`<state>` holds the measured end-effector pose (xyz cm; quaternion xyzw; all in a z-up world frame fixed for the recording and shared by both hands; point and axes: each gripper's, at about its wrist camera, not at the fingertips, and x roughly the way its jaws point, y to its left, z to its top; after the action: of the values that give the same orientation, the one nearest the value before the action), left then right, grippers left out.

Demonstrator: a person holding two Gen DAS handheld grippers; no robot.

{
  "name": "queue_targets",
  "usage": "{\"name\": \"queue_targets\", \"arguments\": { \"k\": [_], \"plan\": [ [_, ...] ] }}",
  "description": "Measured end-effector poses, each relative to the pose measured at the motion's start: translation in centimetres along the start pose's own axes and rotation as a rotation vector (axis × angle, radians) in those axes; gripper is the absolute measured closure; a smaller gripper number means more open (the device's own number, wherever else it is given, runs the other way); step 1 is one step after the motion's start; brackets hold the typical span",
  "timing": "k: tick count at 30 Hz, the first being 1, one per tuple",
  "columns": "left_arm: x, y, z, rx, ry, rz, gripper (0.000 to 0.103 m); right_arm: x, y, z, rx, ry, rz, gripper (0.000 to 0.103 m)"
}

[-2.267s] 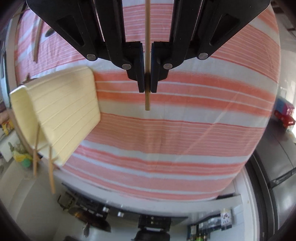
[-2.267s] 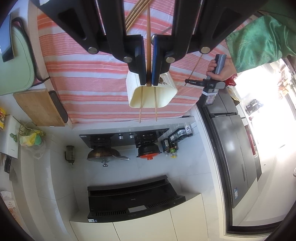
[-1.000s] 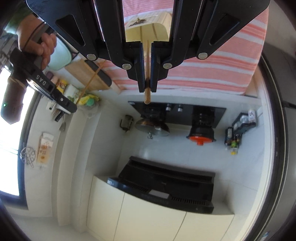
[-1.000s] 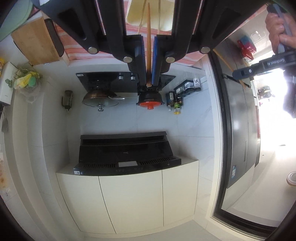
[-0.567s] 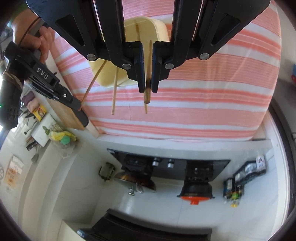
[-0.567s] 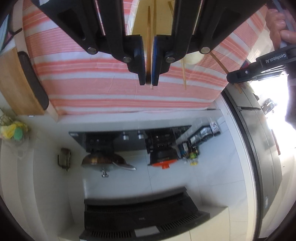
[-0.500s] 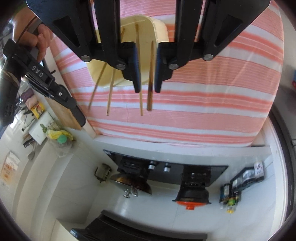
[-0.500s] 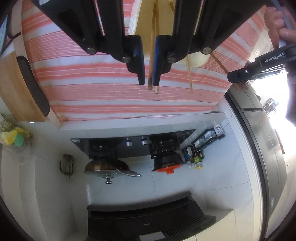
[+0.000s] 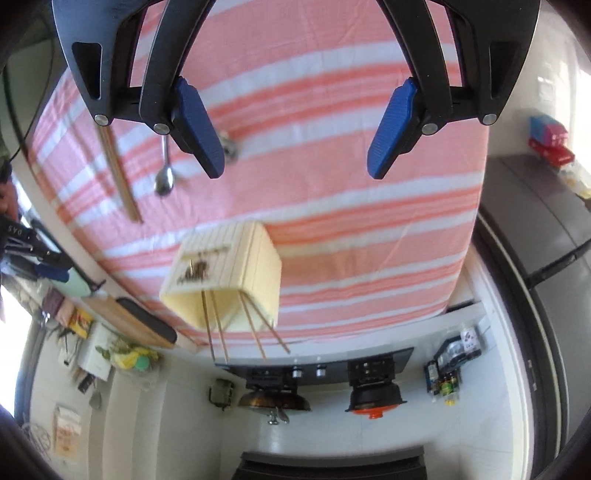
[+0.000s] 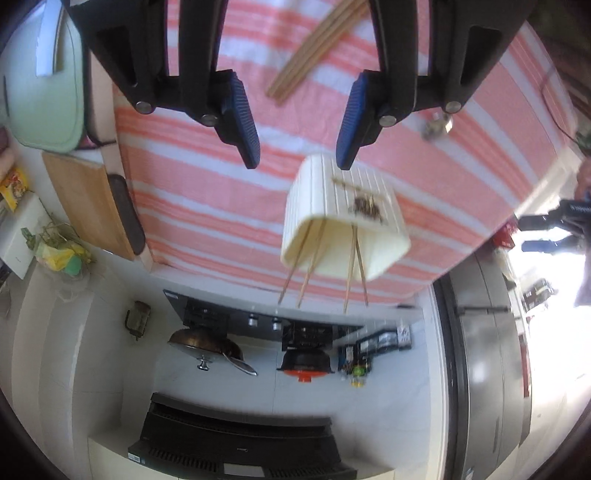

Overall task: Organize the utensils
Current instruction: 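Withdraw both tools from the holder back over the loose utensils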

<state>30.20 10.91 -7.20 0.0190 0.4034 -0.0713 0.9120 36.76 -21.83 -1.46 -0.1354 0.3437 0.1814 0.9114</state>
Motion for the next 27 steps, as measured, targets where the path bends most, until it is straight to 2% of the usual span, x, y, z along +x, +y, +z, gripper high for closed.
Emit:
{"name": "queue_targets", "arguments": {
  "k": [3,5,7,10,14,17,21,27],
  "plan": [
    [-1.0,-0.7,-5.8,-0.057,0.000,0.030,0.022,-2.1,1.1,-6.5,-0.002,-0.003,-0.105,0.059],
    [-1.2,-1.2,-8.5,-0.130,-0.003,0.019,0.022,-2.8,1.8,-10.3,0.043,0.003,-0.135,0.059],
    [-1.3,-1.6,-10.1,-0.190,-0.006,-0.008,0.022,-3.3,2.6,-13.4,0.105,0.013,-0.166,0.059],
    [-1.3,-2.1,-10.6,-0.223,-0.013,-0.025,0.021,-4.0,3.4,-16.5,0.200,0.003,-0.179,0.059],
    [-1.9,-2.0,-10.6,-0.215,-0.035,0.025,0.019,-4.5,3.9,-17.9,0.214,0.002,-0.179,0.059],
    [-2.5,-2.0,-11.0,-0.227,-0.069,0.067,0.013,-5.2,4.0,-17.9,0.213,-0.026,-0.209,0.059],
    [-2.0,-2.5,-11.8,-0.249,-0.060,0.049,0.013,-5.7,4.0,-18.0,0.253,-0.061,-0.212,0.059],
    [-1.5,-4.1,-11.8,-0.225,-0.055,0.035,0.012,-5.1,4.6,-18.4,0.229,-0.049,-0.209,0.059]
  ]
}}
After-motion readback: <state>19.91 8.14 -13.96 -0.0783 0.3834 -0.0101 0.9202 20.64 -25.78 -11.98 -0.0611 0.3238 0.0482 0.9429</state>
